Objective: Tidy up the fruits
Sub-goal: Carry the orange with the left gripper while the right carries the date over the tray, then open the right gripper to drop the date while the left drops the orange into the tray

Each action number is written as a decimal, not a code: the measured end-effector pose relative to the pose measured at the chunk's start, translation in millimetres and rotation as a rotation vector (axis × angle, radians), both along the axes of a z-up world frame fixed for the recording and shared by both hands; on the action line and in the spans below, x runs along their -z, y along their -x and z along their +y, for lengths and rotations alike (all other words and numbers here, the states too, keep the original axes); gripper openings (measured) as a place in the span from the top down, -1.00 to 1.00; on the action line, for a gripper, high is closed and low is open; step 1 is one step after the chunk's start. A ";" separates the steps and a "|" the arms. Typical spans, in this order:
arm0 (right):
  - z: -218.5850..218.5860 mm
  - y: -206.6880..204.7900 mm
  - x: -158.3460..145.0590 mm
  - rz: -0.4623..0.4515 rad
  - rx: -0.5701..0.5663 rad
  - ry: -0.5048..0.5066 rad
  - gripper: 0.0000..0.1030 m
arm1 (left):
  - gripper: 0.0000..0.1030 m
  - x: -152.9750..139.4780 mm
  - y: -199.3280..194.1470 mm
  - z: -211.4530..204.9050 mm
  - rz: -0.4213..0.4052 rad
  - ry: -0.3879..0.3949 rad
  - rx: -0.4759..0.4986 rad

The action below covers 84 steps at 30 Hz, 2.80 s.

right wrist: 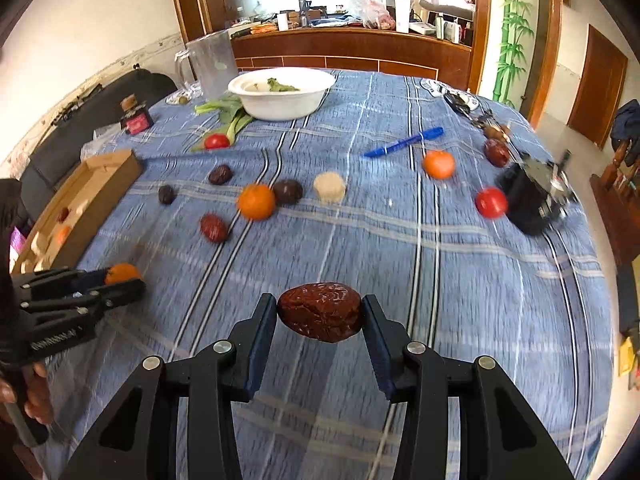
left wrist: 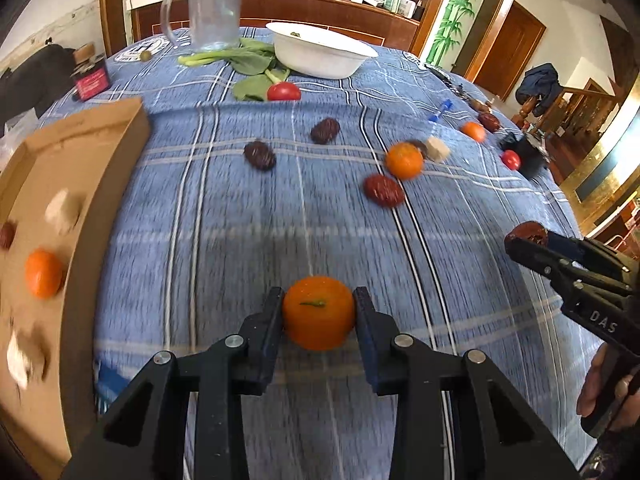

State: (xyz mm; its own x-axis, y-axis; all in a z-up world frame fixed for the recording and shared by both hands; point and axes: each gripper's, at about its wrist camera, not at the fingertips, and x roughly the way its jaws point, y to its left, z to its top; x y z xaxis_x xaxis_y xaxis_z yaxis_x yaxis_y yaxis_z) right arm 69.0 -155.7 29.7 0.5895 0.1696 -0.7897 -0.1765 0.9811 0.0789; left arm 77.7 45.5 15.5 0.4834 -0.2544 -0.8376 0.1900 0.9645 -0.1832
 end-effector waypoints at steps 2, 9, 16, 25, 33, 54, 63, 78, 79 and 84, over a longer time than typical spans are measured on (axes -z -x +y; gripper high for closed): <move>1.5 12.1 2.3 0.010 0.012 0.001 0.10 | 0.36 -1.2 11.0 2.9 -0.002 -0.015 -0.012; 11.7 43.7 7.8 0.039 0.053 -0.040 0.09 | 0.36 -15.8 44.6 12.1 -0.034 -0.020 -0.021; 34.9 55.4 2.1 0.041 0.048 -0.044 0.09 | 0.35 -35.8 61.7 30.0 -0.068 0.004 -0.024; 76.5 52.1 -7.7 0.029 0.005 -0.034 0.09 | 0.35 -56.9 74.3 67.2 -0.111 0.027 -0.063; 124.1 42.8 -16.6 0.024 -0.072 -0.040 0.09 | 0.35 -64.8 81.2 117.6 -0.130 0.033 -0.148; 266.9 2.4 -42.9 -0.020 -0.318 -0.036 0.07 | 0.35 -43.7 78.9 241.0 -0.086 -0.034 -0.387; 324.4 -31.5 -31.2 0.019 -0.394 -0.034 0.07 | 0.35 -28.6 69.3 246.1 -0.057 -0.052 -0.370; 387.7 -64.9 9.6 0.093 -0.512 0.018 0.07 | 0.35 -8.3 55.4 250.8 -0.024 -0.040 -0.320; 388.8 -66.3 10.6 0.091 -0.514 0.022 0.07 | 0.34 -7.7 54.8 249.3 -0.028 -0.041 -0.314; 390.6 -69.3 12.3 0.098 -0.526 0.028 0.05 | 0.34 -7.6 55.7 245.9 -0.043 -0.062 -0.303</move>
State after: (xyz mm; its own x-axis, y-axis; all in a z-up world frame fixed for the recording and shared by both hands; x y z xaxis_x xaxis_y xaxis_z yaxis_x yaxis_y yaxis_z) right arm 138.4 234.9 17.4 0.3540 0.4004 -0.8452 -0.6382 0.7641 0.0947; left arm 22.0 291.4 23.1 0.5651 -0.0425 -0.8239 -0.1015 0.9875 -0.1206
